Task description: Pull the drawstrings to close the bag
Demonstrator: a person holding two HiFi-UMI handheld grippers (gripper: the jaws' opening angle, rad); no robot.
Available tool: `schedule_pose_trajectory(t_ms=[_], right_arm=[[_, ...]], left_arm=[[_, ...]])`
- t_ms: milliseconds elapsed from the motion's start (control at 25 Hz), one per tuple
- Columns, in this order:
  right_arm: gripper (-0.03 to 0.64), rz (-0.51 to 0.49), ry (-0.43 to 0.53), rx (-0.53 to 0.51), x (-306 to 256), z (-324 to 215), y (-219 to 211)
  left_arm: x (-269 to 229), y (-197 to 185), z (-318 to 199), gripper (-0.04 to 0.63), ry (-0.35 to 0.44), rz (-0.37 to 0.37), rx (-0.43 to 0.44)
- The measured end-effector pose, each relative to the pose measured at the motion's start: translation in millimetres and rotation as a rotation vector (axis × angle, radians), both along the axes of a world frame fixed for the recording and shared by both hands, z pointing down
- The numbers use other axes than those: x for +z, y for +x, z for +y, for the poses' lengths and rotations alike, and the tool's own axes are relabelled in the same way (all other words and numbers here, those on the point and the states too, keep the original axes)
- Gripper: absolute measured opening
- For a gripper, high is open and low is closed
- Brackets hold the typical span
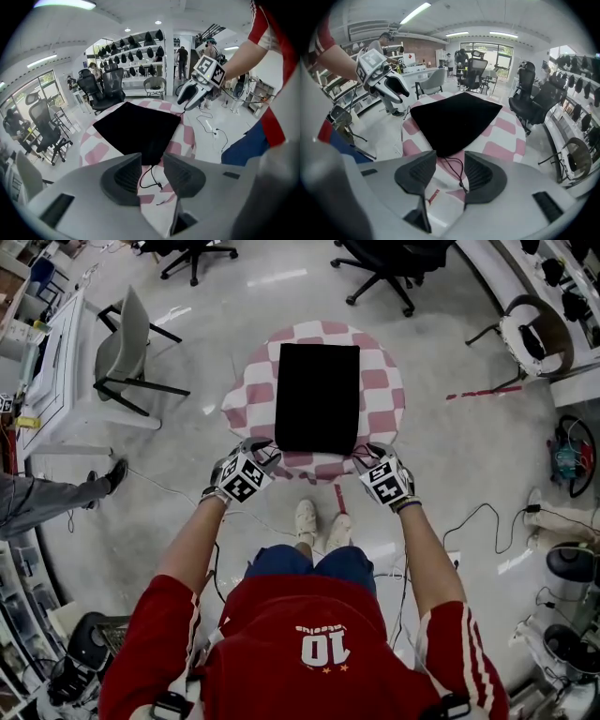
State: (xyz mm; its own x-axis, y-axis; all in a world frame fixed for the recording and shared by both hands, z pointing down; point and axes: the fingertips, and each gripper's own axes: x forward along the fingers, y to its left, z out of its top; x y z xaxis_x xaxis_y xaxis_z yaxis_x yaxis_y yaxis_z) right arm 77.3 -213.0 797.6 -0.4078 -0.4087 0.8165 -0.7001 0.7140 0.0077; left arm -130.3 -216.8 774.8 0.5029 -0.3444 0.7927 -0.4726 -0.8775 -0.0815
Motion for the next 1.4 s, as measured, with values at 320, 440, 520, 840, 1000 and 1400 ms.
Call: schedule_pose_trajectory(t_ms=[320, 440, 520, 840, 1000, 1400], right_arm=[[0.181, 0.063, -0.059, -0.045, 36, -3, -5], [0.181, 0.028, -0.069, -0.009, 36, -6, -9], [0.181, 0.005, -0.069, 0.012, 33, -6, -11], [0.181, -0.008, -0.089, 0.031, 35, 1, -12], [0.181, 0.01, -0.088, 0.04, 36, 2, -7], [0.181, 0.087, -0.05, -0.021, 41, 2, -15]], left_arm=[[59, -10, -7, 0.152, -0.08, -0.153, 0.049], [71, -9, -11, 0.152, -0.112, -0.178, 0.064], [72, -8, -11, 0.155, -0.128, -0.174, 0.073], [70, -7, -8, 0.024, -0.14, -0.167, 0.058], [62, -5, -5, 0.009, -0.143, -0.15, 0.061], [7, 11, -12, 0.008, -0.081, -0.06, 0.086]])
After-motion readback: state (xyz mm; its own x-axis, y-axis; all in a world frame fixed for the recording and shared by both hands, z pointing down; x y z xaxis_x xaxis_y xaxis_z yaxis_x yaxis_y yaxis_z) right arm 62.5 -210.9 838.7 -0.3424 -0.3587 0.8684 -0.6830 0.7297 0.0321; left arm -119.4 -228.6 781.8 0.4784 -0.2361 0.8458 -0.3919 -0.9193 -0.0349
